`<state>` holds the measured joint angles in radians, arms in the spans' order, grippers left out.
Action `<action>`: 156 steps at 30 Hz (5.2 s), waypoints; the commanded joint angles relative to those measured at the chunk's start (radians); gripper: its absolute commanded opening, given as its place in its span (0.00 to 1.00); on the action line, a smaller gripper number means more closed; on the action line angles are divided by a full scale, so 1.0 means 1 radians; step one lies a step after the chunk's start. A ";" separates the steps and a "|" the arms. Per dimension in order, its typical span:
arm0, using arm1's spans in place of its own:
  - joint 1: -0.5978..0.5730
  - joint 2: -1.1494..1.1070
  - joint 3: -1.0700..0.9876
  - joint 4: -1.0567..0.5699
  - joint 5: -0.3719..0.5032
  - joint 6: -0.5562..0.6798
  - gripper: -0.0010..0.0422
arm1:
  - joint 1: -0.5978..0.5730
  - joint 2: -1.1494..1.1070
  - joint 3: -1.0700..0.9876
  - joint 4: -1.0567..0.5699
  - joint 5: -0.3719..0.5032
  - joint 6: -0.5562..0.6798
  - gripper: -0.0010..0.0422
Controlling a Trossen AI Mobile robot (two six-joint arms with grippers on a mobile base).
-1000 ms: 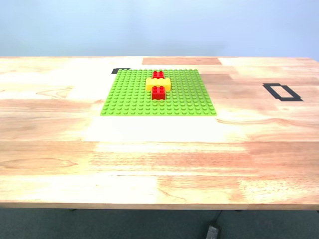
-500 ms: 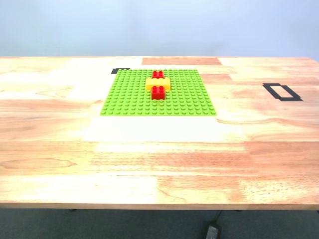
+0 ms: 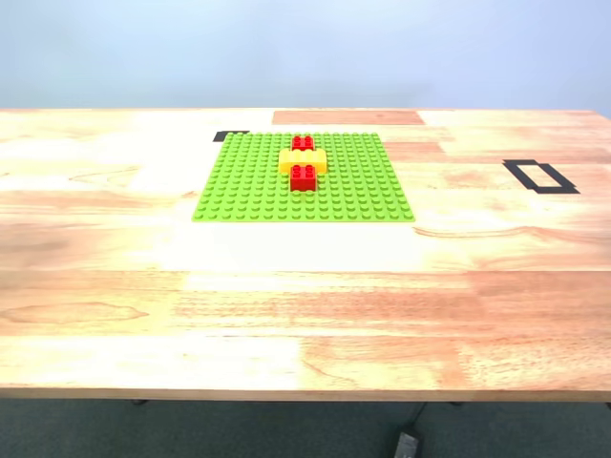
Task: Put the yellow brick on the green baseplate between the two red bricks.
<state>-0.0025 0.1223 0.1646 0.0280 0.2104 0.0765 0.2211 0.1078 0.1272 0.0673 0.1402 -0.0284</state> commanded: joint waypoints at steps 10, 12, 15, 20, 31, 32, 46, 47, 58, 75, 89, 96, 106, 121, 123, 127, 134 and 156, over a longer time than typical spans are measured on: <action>0.000 -0.113 -0.106 -0.068 -0.002 -0.027 0.02 | -0.001 -0.094 -0.117 -0.016 0.103 0.008 0.02; 0.000 -0.117 -0.110 -0.076 -0.002 -0.028 0.02 | -0.002 -0.097 -0.117 -0.020 0.100 -0.027 0.02; 0.000 -0.117 -0.110 -0.096 -0.002 -0.027 0.02 | -0.002 -0.095 -0.117 -0.020 0.100 -0.023 0.02; 0.000 -0.117 -0.111 -0.106 -0.002 -0.029 0.02 | -0.002 -0.094 -0.117 -0.020 0.100 -0.027 0.02; 0.000 -0.110 -0.109 -0.130 -0.002 -0.055 0.02 | -0.002 -0.094 -0.117 -0.020 0.100 -0.028 0.02; 0.000 -0.110 -0.109 -0.130 -0.002 -0.055 0.02 | -0.002 -0.094 -0.117 -0.020 0.100 -0.028 0.02; 0.000 -0.110 -0.109 -0.130 -0.001 -0.053 0.02 | -0.002 -0.093 -0.117 -0.020 0.100 -0.028 0.02; 0.000 -0.110 -0.109 -0.130 -0.002 -0.053 0.02 | -0.002 -0.094 -0.117 -0.021 0.100 -0.029 0.02; 0.000 -0.110 -0.109 -0.130 -0.002 -0.054 0.02 | -0.002 -0.094 -0.117 -0.020 0.100 -0.029 0.02; 0.000 -0.110 -0.109 -0.130 -0.001 -0.054 0.02 | -0.002 -0.093 -0.117 -0.020 0.100 -0.029 0.02; 0.000 -0.110 -0.109 -0.130 -0.001 -0.053 0.02 | -0.002 -0.093 -0.117 -0.020 0.100 -0.028 0.02; 0.000 -0.110 -0.109 -0.130 -0.001 -0.053 0.02 | -0.002 -0.093 -0.117 -0.020 0.100 -0.029 0.02; 0.000 -0.110 -0.109 -0.130 -0.001 -0.053 0.02 | -0.002 -0.094 -0.117 -0.020 0.100 -0.028 0.02; 0.000 -0.110 -0.109 -0.130 -0.001 -0.053 0.02 | -0.002 -0.094 -0.117 -0.020 0.100 -0.028 0.02; 0.000 -0.110 -0.109 -0.130 -0.001 -0.053 0.02 | -0.002 -0.094 -0.117 -0.020 0.100 -0.028 0.02; 0.000 -0.110 -0.109 -0.130 -0.001 -0.053 0.02 | -0.002 -0.094 -0.117 -0.020 0.100 -0.028 0.02; 0.000 -0.110 -0.109 -0.130 -0.001 -0.053 0.02 | -0.002 -0.094 -0.117 -0.020 0.100 -0.029 0.02; 0.000 -0.110 -0.109 -0.130 -0.001 -0.053 0.02 | -0.002 -0.093 -0.117 -0.020 0.100 -0.029 0.02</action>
<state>-0.0025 0.0120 0.0559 -0.1020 0.2092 0.0227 0.2192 0.0139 0.0097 0.0467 0.2379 -0.0570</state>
